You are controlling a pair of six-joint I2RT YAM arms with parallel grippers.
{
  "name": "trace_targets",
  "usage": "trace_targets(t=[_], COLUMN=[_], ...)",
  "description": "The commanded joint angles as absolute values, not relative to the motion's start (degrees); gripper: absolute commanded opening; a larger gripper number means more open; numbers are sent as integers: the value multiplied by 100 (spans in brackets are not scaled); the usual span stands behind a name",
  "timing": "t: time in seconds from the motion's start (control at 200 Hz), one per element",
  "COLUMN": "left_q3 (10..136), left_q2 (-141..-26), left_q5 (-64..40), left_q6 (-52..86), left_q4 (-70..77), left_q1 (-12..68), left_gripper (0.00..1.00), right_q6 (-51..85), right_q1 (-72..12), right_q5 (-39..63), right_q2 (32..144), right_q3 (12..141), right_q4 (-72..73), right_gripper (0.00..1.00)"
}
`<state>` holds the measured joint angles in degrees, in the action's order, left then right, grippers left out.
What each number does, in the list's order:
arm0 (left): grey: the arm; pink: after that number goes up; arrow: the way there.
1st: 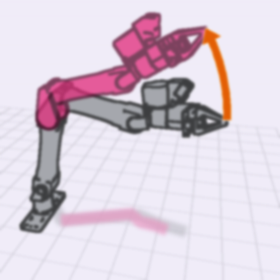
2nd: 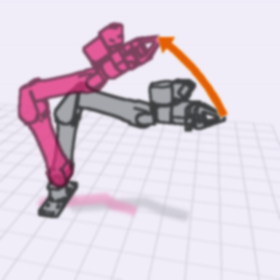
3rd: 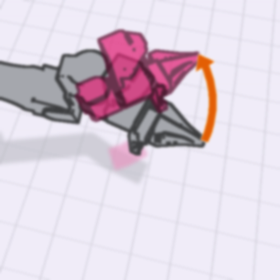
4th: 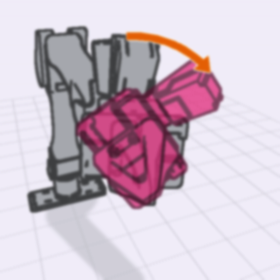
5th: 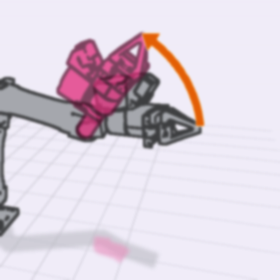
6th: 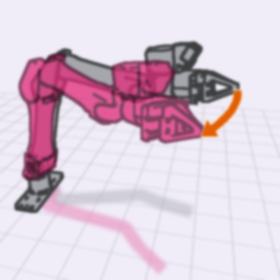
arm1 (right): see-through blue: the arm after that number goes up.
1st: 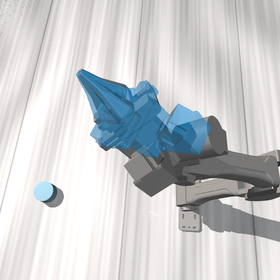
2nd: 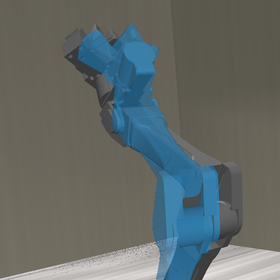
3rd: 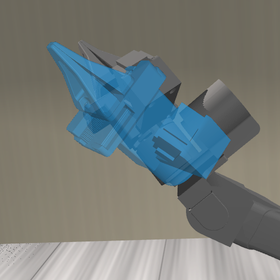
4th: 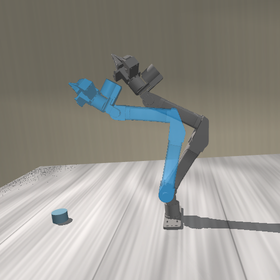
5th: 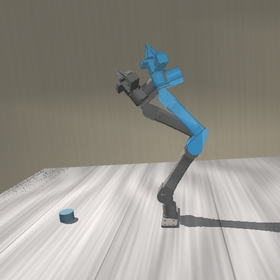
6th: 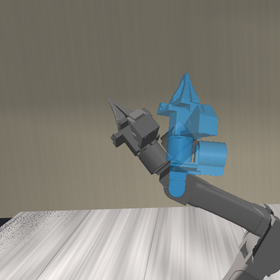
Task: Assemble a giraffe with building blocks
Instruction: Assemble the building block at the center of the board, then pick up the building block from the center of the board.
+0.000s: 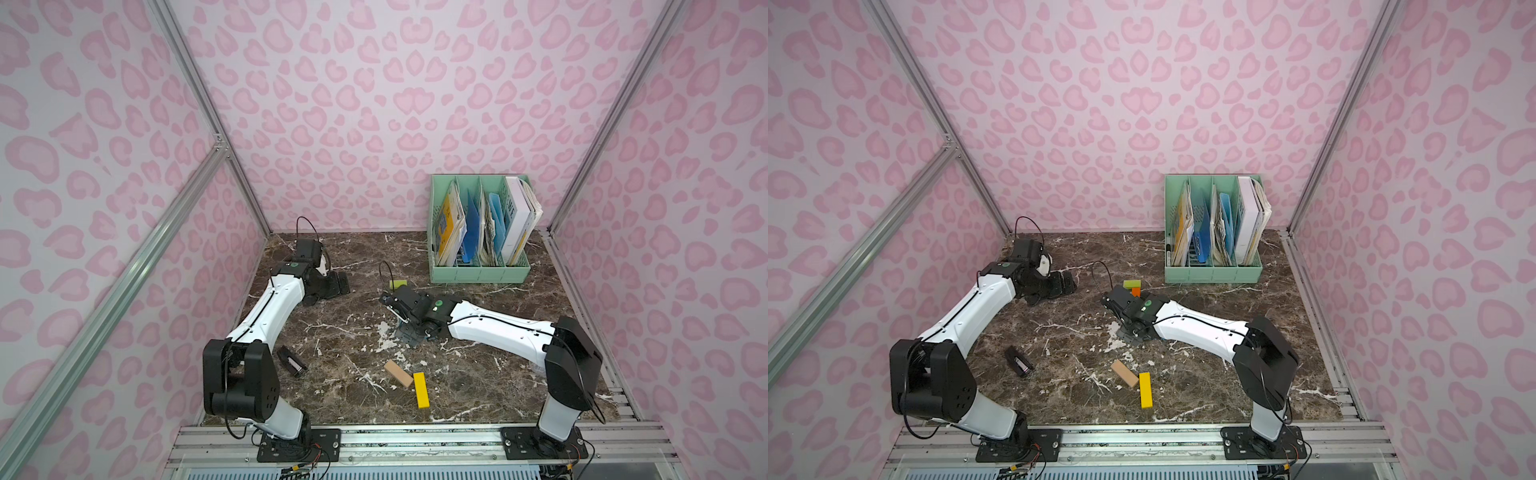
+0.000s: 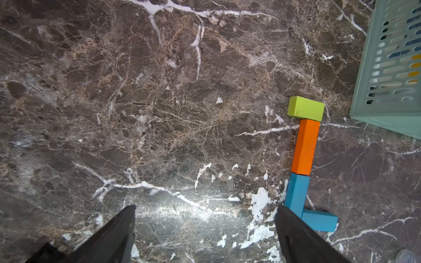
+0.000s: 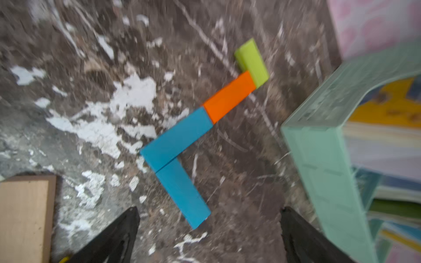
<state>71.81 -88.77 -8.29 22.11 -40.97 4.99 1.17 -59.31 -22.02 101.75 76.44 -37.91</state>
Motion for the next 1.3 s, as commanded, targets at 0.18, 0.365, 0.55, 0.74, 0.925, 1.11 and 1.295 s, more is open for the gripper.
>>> trace_targets(t=[0.18,0.365,0.55,0.74,0.925,1.11,1.295], left_q3=[7172,7170,7147,7154,7162,7154,7160], left_q2=[-8762,-8715,-8691,-8683,-8701,-8710,-8731], left_q5=[-845,-900,-937,-944,-950,-923,-931], left_q6=[2136,2154,2158,2156,2162,2153,2153], left_q4=[-4205,-4185,-4184,-4176,-4175,-4184,-4188], left_q1=[493,489,489,492,494,491,496], left_gripper=[98,98,98,98,98,98,98], right_q6=[4680,5708,5997,6233,6240,6188,6047], right_q1=[-6918,-7490,-7535,-7540,-7531,-7532,-7428], right_q5=[-361,-8,-304,-712,-654,-460,-406], right_q2=[9222,9556,9856,9446,9328,9463,9575], right_q3=[6093,5913,6026,5847,5586,5511,5432], right_q4=[-3353,-2802,-3186,-3566,-3559,-3214,-3031], right_gripper=[73,75,69,67,66,65,60])
